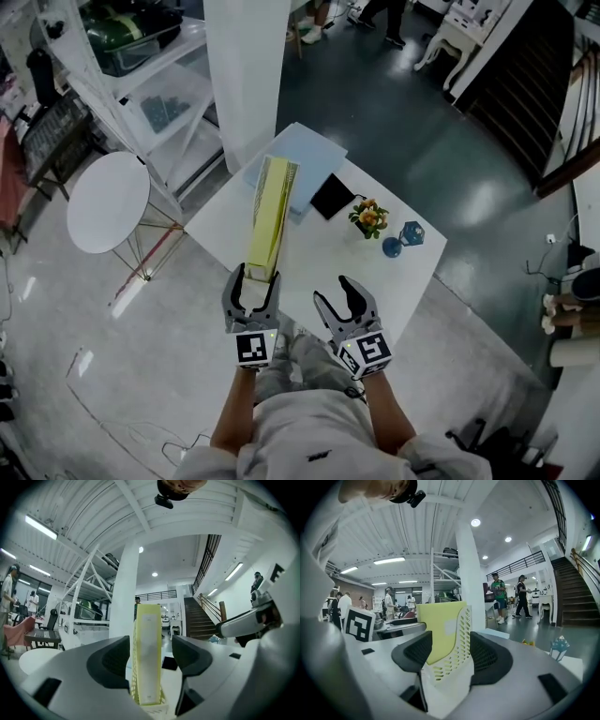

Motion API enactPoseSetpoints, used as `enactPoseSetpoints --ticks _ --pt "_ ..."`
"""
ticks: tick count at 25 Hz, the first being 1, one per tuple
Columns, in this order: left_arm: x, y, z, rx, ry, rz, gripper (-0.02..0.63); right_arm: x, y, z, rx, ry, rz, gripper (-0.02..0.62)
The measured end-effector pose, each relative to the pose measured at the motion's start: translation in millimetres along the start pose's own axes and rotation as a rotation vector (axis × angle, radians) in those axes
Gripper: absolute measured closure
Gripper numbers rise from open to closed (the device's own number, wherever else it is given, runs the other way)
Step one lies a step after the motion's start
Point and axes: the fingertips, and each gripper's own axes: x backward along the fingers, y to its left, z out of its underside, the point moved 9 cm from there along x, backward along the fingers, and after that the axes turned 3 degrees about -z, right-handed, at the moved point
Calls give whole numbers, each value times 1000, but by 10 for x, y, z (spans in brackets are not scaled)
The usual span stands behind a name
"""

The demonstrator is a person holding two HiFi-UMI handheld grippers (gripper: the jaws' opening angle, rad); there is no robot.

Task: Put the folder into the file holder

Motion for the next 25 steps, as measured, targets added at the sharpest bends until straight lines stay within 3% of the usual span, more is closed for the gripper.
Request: enactPoseSetpoints --ticks 4,8,14,25 --pt "337 -12 -37 9 117 48 321 50 65 -30 55 32 27 344" --pt "563 18 -58 19 192 63 321 102 139 -57 44 35 34 344" --pt "638 8 -165 -27 218 87 321 174 174 -108 40 33 23 344" --pt "615 -254 -419 -64 231 26 322 343 -10 -154 -2 -1 -48 345"
